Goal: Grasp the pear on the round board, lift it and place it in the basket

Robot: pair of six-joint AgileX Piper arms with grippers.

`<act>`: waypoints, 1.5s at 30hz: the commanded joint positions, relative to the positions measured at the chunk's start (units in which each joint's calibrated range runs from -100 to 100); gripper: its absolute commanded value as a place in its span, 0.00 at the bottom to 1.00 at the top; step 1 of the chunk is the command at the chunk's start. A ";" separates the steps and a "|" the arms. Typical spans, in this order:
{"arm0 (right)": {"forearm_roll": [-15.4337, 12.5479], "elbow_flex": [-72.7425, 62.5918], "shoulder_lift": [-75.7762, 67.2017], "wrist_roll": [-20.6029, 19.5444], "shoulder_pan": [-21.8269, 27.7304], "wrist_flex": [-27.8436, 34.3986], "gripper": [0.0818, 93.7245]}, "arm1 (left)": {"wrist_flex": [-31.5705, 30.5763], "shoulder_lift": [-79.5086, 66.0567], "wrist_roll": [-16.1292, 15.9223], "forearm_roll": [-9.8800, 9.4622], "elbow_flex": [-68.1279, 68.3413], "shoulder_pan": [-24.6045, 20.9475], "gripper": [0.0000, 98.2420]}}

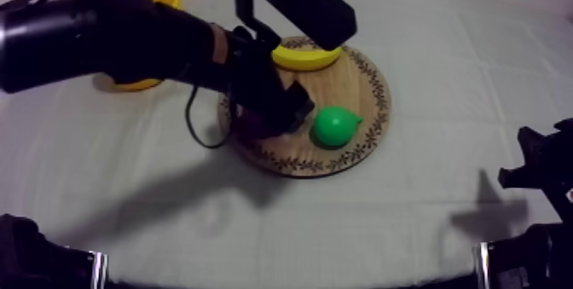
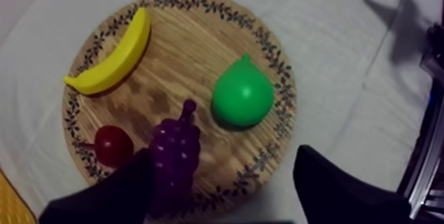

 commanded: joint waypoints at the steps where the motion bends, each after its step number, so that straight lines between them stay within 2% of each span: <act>1: -0.01 0.03 0.01 -0.02 0.00 -0.02 0.00 | 3.47 5.22 -0.67 0.17 -4.39 -0.06 0.78; 11: -0.01 0.03 0.01 -0.02 0.00 -0.02 0.00 | 22.07 24.37 -2.61 -0.88 -26.25 -0.01 0.78; 21: -0.01 0.03 0.01 -0.02 0.00 -0.02 0.00 | 36.68 37.65 -3.72 -3.70 -42.39 1.38 0.78; 28: -0.01 0.03 0.01 -0.01 0.00 -0.02 0.00 | 43.08 44.19 -3.97 -4.86 -49.31 1.98 0.75; 34: -0.01 0.03 0.01 -0.02 0.00 -0.02 0.00 | 48.40 48.34 -3.99 -6.10 -54.43 3.02 0.68; 45: -0.01 0.03 0.01 -0.02 0.00 -0.02 0.00 | 49.75 46.75 -2.31 -7.97 -56.91 3.66 0.58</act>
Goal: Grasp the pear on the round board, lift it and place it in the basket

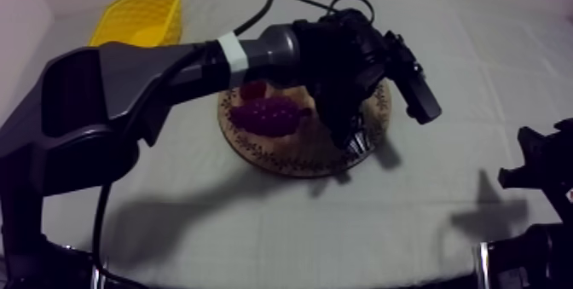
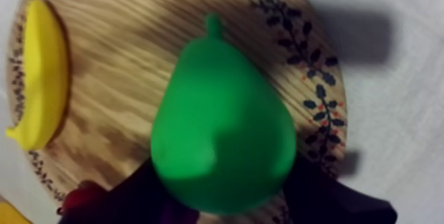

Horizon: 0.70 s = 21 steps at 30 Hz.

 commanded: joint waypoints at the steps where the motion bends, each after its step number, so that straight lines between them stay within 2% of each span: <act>1: -0.01 0.03 0.01 -0.02 0.00 -0.02 0.00 | -0.14 -1.61 0.37 -0.46 0.35 0.01 0.57; 6: -0.01 0.03 0.01 -0.02 0.00 -0.02 0.00 | -0.13 -8.53 1.49 -2.24 3.13 -1.01 0.56; 11: -0.01 0.03 0.01 -0.02 0.00 -0.02 0.00 | 0.00 -17.47 2.21 -3.82 8.02 -4.38 0.57; 21: -0.01 0.03 0.01 -0.02 0.00 -0.02 0.00 | -3.24 -31.91 2.21 -5.66 21.09 -17.44 0.58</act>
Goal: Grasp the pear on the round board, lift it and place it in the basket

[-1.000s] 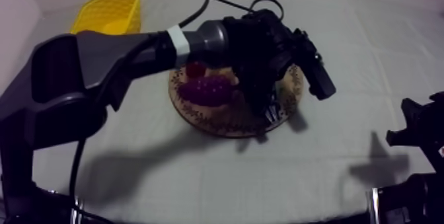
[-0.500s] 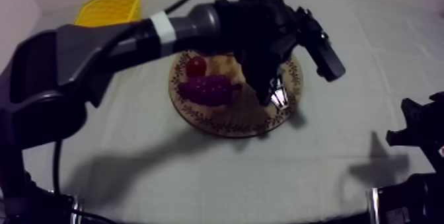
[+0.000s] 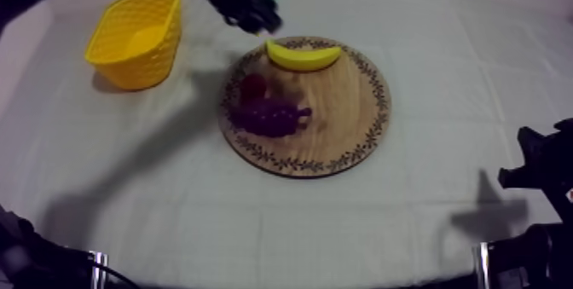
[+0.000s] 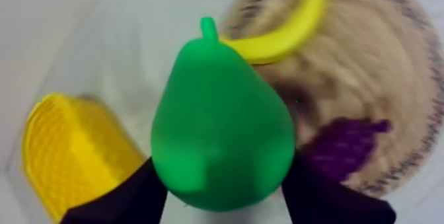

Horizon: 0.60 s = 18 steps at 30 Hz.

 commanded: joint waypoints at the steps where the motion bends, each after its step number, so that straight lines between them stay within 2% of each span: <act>1: -0.01 0.03 0.01 -0.02 0.00 -0.02 0.00 | -1.61 -3.51 -0.15 -0.19 4.15 -5.54 0.58; 10: -0.01 0.03 0.01 -0.01 0.00 -0.02 0.00 | -13.83 -5.42 -1.57 0.85 15.31 -17.01 0.59; 18: -0.01 0.03 0.01 0.00 0.00 -0.02 0.00 | -18.53 -1.34 -1.99 2.37 17.07 -23.18 0.58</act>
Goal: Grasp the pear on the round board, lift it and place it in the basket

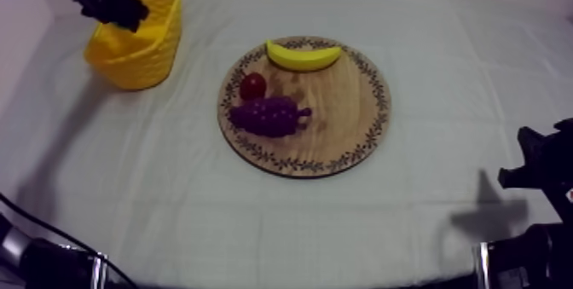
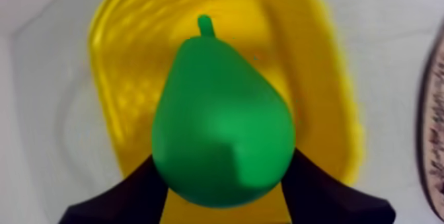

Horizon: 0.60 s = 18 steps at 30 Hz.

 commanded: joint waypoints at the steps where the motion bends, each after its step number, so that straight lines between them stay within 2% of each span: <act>1: -0.01 0.03 0.01 -0.01 0.00 0.07 0.00 | -0.85 1.26 -0.25 0.24 -0.16 -1.97 0.58; 18: -0.01 0.03 0.01 -0.03 0.00 0.07 0.00 | -7.17 16.89 -3.58 4.33 -8.26 -3.42 0.60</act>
